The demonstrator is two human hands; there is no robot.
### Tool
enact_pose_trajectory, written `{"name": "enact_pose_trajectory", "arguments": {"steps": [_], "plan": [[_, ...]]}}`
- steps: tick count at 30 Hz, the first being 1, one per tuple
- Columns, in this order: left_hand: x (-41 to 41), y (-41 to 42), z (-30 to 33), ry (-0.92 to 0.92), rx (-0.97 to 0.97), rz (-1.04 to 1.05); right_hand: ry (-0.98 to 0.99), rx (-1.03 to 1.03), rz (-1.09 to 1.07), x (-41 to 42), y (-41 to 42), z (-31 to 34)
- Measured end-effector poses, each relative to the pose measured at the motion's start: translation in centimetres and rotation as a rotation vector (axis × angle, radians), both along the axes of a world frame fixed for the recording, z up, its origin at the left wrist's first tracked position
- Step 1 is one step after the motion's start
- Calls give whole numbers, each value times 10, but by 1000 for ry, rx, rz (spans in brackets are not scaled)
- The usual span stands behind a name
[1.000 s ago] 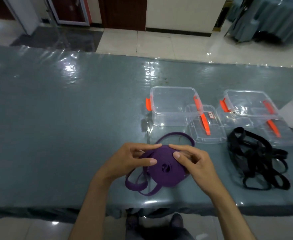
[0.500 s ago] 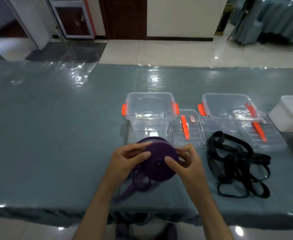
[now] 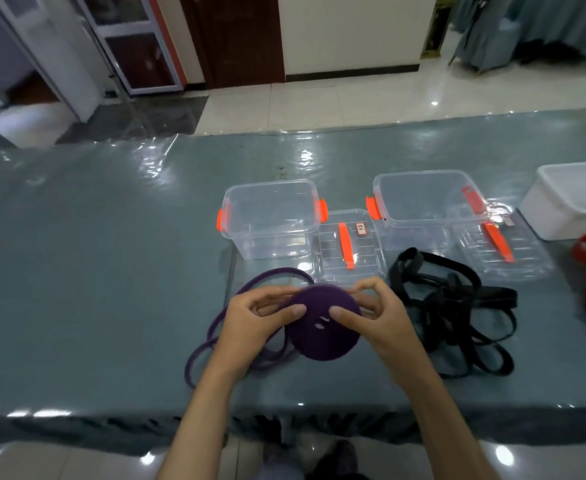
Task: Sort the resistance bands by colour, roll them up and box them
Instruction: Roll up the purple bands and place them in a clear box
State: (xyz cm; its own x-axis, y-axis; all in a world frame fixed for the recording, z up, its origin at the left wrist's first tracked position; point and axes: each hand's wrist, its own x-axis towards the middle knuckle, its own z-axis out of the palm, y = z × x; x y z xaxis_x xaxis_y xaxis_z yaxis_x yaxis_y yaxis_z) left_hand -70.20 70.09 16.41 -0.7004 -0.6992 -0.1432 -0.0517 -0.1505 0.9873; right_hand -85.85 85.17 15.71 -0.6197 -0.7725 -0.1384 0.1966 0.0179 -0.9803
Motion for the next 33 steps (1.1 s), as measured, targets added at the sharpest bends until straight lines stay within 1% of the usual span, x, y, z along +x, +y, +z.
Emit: {"name": "enact_pose_trajectory", "arguments": {"steps": [2, 3, 5, 8, 10, 14, 16, 19, 22, 25, 28, 31, 33], "plan": [[-5, 2, -1, -38, -10, -2, -16, 16, 74, -9, 5, -1], [-8, 4, -2, -45, 5, -1, -18, 4, 74, -12, 7, -1], [-13, 6, -3, -50, 26, 2, -16, -43, 2, -13, 7, -3], [-17, 4, -8, -59, -4, 30, -31, -88, -136, -11, 3, -9], [-19, 2, -11, -33, 4, 93, -53, -100, -200, -8, -4, -16], [-29, -3, -18, 45, 119, 273, -108, -107, -305, 5, -27, -31], [-30, -12, -23, 37, 139, 347, -126, -67, -242, 8, -38, -33], [-28, -28, -33, 9, 165, 399, -116, -22, -119, 1, -53, -35], [-31, -40, -40, 19, 236, 443, -79, -41, -165, -5, -74, -35], [-34, -58, -43, 23, 239, 377, -112, -59, -259, -10, -102, -38], [-34, -83, -44, 91, 340, 295, -98, -54, -302, -18, -127, -41], [-41, -113, -42, 125, 439, 297, -77, -66, -340, -16, -153, -46], [-49, -132, -45, 126, 474, 348, -96, -57, -354, -12, -173, -50]]}}
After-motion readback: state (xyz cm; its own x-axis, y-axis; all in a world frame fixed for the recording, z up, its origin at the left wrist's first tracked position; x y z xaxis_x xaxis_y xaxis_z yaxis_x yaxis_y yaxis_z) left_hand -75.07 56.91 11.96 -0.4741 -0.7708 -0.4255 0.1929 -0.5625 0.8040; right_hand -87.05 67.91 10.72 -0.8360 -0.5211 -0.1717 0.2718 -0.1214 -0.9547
